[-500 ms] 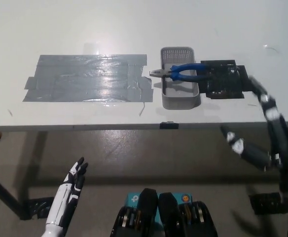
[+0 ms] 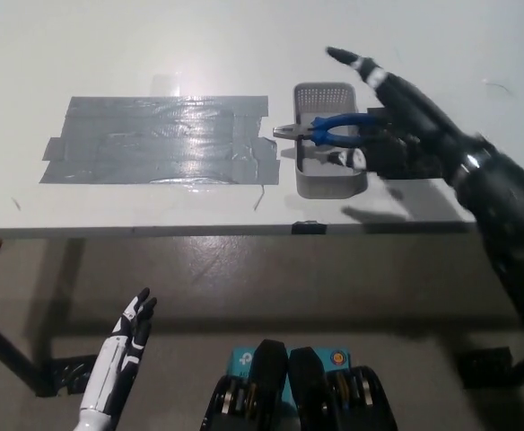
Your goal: The robot picks the blue plier placed on top of the container and places it on the grey area of the table
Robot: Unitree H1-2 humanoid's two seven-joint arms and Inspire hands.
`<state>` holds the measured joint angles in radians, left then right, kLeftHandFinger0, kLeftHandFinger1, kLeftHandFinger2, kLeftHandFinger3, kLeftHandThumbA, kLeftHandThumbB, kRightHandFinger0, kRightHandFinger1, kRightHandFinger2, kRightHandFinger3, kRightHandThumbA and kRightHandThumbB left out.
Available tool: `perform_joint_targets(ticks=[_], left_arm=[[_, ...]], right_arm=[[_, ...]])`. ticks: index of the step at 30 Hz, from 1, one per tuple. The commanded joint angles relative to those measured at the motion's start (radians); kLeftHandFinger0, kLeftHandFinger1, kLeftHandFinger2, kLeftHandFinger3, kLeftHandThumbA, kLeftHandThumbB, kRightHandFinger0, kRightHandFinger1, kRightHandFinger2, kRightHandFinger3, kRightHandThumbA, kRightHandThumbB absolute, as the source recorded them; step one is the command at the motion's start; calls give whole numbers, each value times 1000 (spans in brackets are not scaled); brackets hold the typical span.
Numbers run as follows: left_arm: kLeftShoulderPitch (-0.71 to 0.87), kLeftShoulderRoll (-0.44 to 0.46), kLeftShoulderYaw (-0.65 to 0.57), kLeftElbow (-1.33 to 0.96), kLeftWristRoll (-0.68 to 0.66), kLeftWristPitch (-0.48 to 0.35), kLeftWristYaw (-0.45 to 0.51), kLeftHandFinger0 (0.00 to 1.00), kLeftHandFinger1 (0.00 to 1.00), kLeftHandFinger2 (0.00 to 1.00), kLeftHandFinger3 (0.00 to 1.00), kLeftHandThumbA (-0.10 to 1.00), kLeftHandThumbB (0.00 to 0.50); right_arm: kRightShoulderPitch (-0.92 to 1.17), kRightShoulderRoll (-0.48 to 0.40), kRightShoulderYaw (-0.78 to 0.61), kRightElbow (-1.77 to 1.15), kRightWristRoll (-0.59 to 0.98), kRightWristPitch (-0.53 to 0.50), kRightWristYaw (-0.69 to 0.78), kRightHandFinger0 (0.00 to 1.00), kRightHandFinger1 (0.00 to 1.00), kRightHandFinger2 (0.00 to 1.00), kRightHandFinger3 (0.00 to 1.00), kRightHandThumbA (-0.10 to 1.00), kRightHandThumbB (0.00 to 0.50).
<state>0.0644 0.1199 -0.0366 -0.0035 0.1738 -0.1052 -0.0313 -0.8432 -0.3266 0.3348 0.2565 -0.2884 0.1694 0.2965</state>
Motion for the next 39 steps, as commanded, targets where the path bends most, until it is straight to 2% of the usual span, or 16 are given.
perform_joint_targets(ticks=[1,2,4,9,12,15,17,20,26,30,34,39], left_arm=[[-4,18,14,-55,8,-16,11,1000,1000,1000,1000,1000,142],[-6,19,15,-50,3,-23,10,1000,1000,1000,1000,1000,135],[-11,21,13,-48,0,-23,6,1000,1000,1000,1000,1000,159],[-16,26,11,-55,2,-11,3,1000,1000,1000,1000,1000,176],[-14,28,10,-60,17,-5,8,1000,1000,1000,1000,1000,183],[-15,27,9,-53,10,-15,6,1000,1000,1000,1000,1000,189],[-21,32,7,-51,17,-17,4,1000,1000,1000,1000,1000,180],[-21,35,9,-54,12,-14,1,1000,1000,1000,1000,1000,184],[-13,36,3,-65,29,14,2,1000,1000,1000,1000,1000,199],[-15,39,1,-66,26,7,0,1000,1000,1000,1000,1000,173],[-20,41,2,-70,19,12,-5,1000,1000,1000,1000,1000,172],[-23,46,0,-69,25,15,-5,1000,1000,1000,1000,1000,176]], right_arm=[[-216,13,71,215,-72,94,118,1000,1000,1000,1000,843,310],[-236,19,81,248,-75,98,117,1000,1000,1000,1000,842,296],[-265,25,97,292,-80,115,117,1000,1000,1000,1000,844,286],[-365,52,153,452,-120,121,122,1000,1000,1000,1000,886,328],[-391,66,170,509,-133,111,116,1000,1000,1000,1000,880,328],[-402,76,181,521,-143,143,126,1000,1000,1000,1000,879,318],[-409,80,189,531,-150,129,133,1000,1000,1000,1000,879,316],[-410,90,188,539,-154,123,132,1000,1000,1000,1000,877,331],[-408,107,276,520,-229,120,177,1000,1000,1000,1000,954,319],[-409,114,307,520,-257,135,181,1000,1000,1000,1000,891,338],[-429,124,327,564,-274,134,186,1000,1000,1000,1000,868,341],[-434,119,333,563,-287,139,202,1000,1000,1000,1000,857,312]])
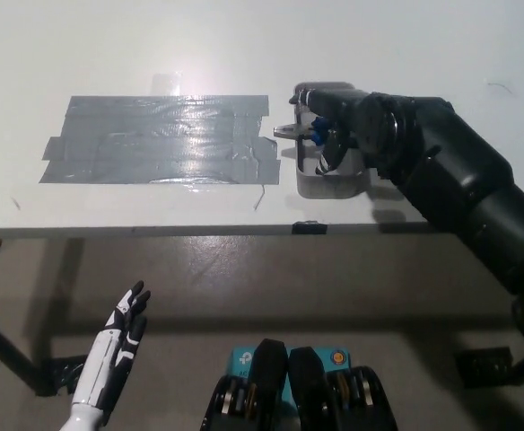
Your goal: The robot picks the blue plier placed on top of the container and places it on the grey area of the table
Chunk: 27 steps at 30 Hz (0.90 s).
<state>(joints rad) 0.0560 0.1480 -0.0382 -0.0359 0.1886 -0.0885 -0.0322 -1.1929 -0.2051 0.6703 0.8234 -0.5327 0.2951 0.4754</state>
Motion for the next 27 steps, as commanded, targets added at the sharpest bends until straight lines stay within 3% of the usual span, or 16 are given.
perform_joint_targets(ticks=[1,13,27], left_arm=[[-15,19,-1,-38,18,-1,-3,1000,1000,1000,1000,1000,172],[-26,24,-1,-31,15,-7,-4,1000,1000,1000,1000,1000,173],[-26,24,1,-40,0,11,-11,1000,1000,1000,1000,1000,168]], right_arm=[[-87,-4,-1,-2,-46,22,29,1000,1000,1000,1000,872,322],[-96,-13,-13,8,-70,34,44,1000,1000,1000,1000,890,325],[-94,-6,-9,80,-83,-22,21,1000,1000,1000,1000,898,333]])
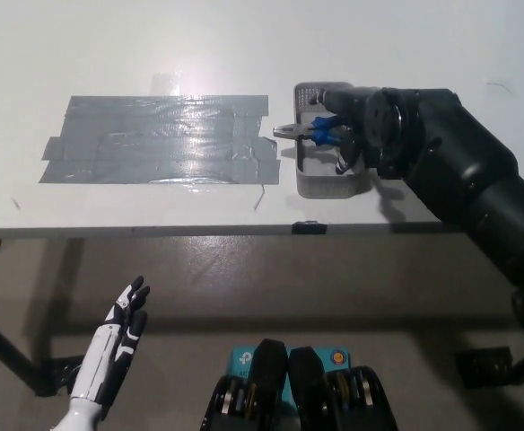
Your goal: The robot picks the blue plier placed on top of the container and places it on the grey area of the table
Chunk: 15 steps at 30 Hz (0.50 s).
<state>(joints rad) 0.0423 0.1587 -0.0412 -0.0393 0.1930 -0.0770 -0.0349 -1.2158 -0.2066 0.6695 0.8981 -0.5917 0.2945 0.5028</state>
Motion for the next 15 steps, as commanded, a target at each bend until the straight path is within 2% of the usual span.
perform_joint_targets(ticks=[1,6,10,15], left_arm=[[-13,14,3,-35,-1,-7,-7,1000,1000,1000,1000,1000,166],[-14,18,0,-44,6,3,-9,1000,1000,1000,1000,1000,166],[-17,15,1,-43,-4,4,-11,1000,1000,1000,1000,1000,160],[-15,14,-1,-53,-7,12,-15,1000,1000,1000,1000,1000,160]], right_arm=[[-71,-3,-11,10,-24,-18,-5,1000,1000,1000,1000,899,331],[-62,-4,-19,24,-23,-19,-10,1000,1000,1000,1000,906,338],[-61,-2,-19,34,-21,-30,-11,1000,1000,1000,1000,900,317],[-55,7,-14,61,-28,-37,-28,1000,1000,1000,1000,898,319]])
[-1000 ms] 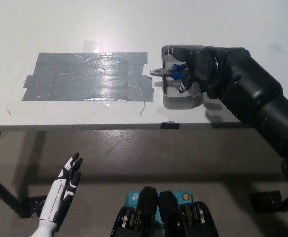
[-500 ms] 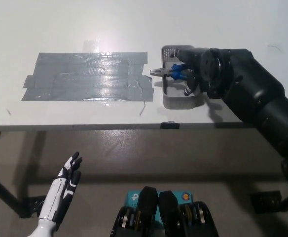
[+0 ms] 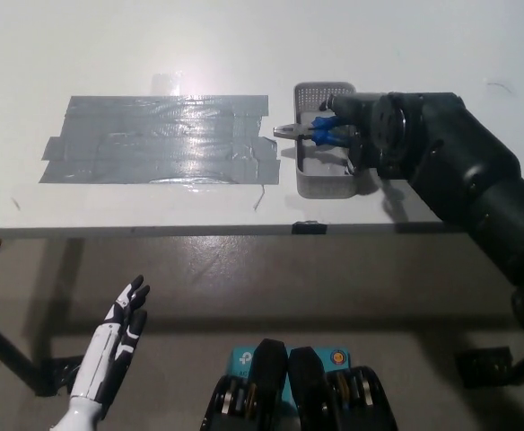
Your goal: The robot picks the blue plier placed on top of the container and places it on the grey area of the table
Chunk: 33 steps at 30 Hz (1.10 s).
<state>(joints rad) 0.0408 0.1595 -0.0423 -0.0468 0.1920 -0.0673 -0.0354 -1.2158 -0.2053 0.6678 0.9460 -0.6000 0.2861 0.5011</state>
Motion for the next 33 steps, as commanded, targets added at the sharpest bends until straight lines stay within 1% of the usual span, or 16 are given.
perform_joint_targets(ticks=[1,6,7,8,9,10,11,14,15,16,17,18,19,20,32,33], left_arm=[[-13,14,-1,-46,-3,3,-14,1000,1000,1000,1000,1000,156],[-18,15,-2,-47,-6,7,-16,1000,1000,1000,1000,1000,150],[-21,17,-2,-45,-4,3,-15,1000,1000,1000,1000,1000,149],[-23,16,-4,-44,-1,1,-14,1000,1000,1000,1000,1000,149],[-25,17,-5,-39,3,-14,-11,1000,1000,1000,1000,1000,151],[-26,20,-5,-36,4,-19,-11,1000,1000,1000,1000,1000,152],[-27,19,-5,-40,10,-14,-7,1000,1000,1000,1000,1000,152],[-29,21,-3,-41,7,-9,-10,1000,1000,1000,1000,1000,147],[-30,22,-2,-46,4,-2,-13,1000,1000,1000,1000,1000,143],[-31,25,-3,-49,7,3,-15,1000,1000,1000,1000,1000,143],[-31,26,-3,-49,6,1,-16,1000,1000,1000,1000,1000,151],[-35,26,-5,-45,15,-12,-10,1000,1000,1000,1000,1000,141],[-36,26,-4,-43,14,-16,-10,1000,1000,1000,1000,1000,143],[-40,27,-4,-40,9,-14,-12,1000,1000,1000,1000,1000,150],[-50,29,-2,-31,1,-9,-15,1000,1000,1000,1000,1000,131],[-50,29,-2,-31,1,-6,-15,1000,1000,1000,1000,1000,134]], right_arm=[[-54,9,-14,21,-18,-31,-32,1000,1000,1000,1000,891,316],[-55,24,-18,55,-18,-45,-66,1000,1000,1000,1000,878,310],[-53,25,-12,66,-26,-79,-98,1000,1000,1000,1000,840,255],[-53,23,-13,70,-26,-94,-109,1000,1000,1000,1000,822,259],[-46,21,-19,75,-26,-136,-160,1000,1000,1000,1000,704,227],[-37,22,-26,79,-29,-153,-213,752,849,913,1000,550,185],[-33,21,-23,88,-39,-169,-249,535,652,725,899,445,177],[-10,14,-8,96,-74,-237,-396,145,221,344,773,61,179],[1,10,-1,107,-88,-271,-465,6,57,206,448,-94,191],[7,6,4,121,-98,-295,-515,0,58,267,342,-100,182],[10,4,4,130,-98,-301,-530,16,202,532,436,-100,163],[14,1,-2,141,-93,-316,-552,44,335,720,584,-100,159],[16,-3,-2,145,-95,-319,-561,77,458,848,746,-100,146],[17,-6,-3,156,-93,-322,-567,94,522,893,825,-100,138],[7,-25,-23,225,-75,-370,-628,179,601,921,853,-100,127],[2,-28,-29,218,-72,-375,-638,158,566,866,788,-100,135]])
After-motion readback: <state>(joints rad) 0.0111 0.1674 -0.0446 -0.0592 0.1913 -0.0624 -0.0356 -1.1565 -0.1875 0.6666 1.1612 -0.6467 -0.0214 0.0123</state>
